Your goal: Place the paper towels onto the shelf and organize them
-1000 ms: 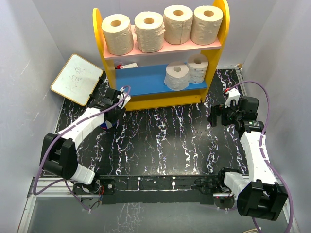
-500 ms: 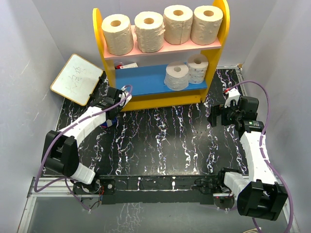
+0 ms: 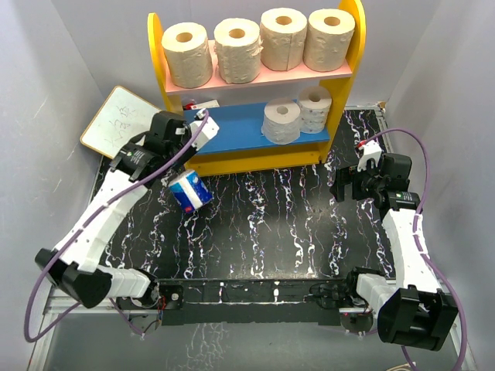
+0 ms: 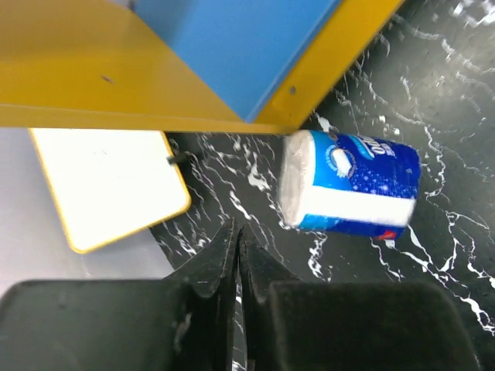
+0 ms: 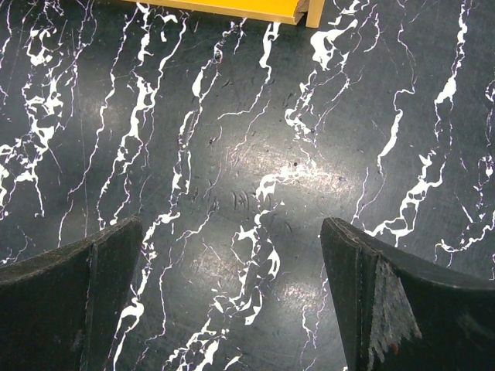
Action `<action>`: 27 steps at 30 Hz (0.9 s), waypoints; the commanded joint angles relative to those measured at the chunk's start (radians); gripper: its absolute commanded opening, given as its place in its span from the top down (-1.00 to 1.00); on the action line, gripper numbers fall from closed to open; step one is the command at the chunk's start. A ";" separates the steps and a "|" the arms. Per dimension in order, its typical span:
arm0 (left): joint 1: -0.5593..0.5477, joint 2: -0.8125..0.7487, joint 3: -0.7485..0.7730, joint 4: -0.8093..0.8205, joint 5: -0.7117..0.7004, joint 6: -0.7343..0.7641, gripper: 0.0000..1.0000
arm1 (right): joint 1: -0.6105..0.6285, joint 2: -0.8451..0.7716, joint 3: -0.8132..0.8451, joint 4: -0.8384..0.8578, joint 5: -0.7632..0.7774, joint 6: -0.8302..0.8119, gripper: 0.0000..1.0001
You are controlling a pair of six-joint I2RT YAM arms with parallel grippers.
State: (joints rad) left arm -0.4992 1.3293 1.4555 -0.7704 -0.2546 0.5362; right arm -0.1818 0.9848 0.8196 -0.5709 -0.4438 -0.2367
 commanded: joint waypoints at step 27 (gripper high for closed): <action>-0.110 -0.002 -0.360 0.150 -0.090 -0.055 -0.93 | -0.013 0.030 0.000 0.054 0.008 -0.009 -0.97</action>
State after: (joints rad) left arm -0.5892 1.3361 1.1637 -0.7155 -0.2710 0.4702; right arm -0.1909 1.0161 0.8196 -0.5709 -0.4366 -0.2367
